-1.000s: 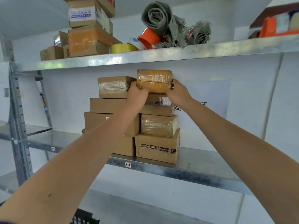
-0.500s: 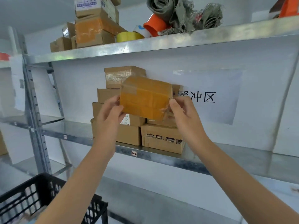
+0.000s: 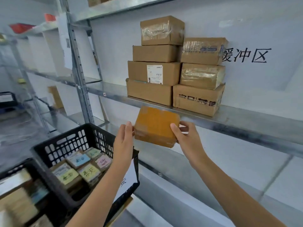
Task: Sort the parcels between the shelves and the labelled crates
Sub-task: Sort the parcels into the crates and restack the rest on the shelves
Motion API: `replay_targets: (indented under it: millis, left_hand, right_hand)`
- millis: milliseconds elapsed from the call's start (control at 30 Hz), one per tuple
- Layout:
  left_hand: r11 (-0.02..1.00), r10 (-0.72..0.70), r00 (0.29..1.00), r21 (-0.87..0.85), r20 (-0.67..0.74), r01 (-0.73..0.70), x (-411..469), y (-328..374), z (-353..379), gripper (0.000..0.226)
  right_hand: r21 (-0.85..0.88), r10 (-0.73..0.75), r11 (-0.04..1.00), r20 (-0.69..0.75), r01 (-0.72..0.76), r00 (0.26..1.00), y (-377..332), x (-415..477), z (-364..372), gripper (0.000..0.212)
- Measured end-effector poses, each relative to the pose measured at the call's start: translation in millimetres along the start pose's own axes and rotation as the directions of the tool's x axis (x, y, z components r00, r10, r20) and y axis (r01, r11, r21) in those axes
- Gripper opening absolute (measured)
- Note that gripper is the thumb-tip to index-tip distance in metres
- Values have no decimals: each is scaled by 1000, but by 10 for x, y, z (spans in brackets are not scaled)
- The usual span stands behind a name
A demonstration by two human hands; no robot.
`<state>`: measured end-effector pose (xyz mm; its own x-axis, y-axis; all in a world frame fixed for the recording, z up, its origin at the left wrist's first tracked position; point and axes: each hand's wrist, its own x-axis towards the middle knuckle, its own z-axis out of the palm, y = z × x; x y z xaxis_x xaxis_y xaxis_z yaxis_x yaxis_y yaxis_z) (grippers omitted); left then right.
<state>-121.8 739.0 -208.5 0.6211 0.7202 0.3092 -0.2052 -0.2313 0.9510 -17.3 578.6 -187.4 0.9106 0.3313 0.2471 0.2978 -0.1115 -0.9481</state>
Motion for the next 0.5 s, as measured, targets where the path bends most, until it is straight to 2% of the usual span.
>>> replay_targets:
  millis: [67,133,300,400,500]
  left_hand:
    - [997,-14,1000,81,-2,14,-60,-17,-87,50]
    - [993,-23,1000,113,13,22,-158,-39,-170,45]
    - [985,-96,994,149,58,87,-451,-249,-441,38]
    - [979,-114,993,171,20,109,-589,-318,-634,31]
    - [983,-136,989,113,-65,143,-760,-377,-761,40]
  right_hand:
    - [-90,-6,996,39,9,999,68,-41,71,53]
    - [-112,-28,993,48,33,998,152,-134,147,56]
    - [-29,-85,996,110,88,990,384,-425,336,47]
    - [35,-58,998,151,53,987,412,-528,430,41]
    - [132,-27,991,155,6,988,443,-643,540,43]
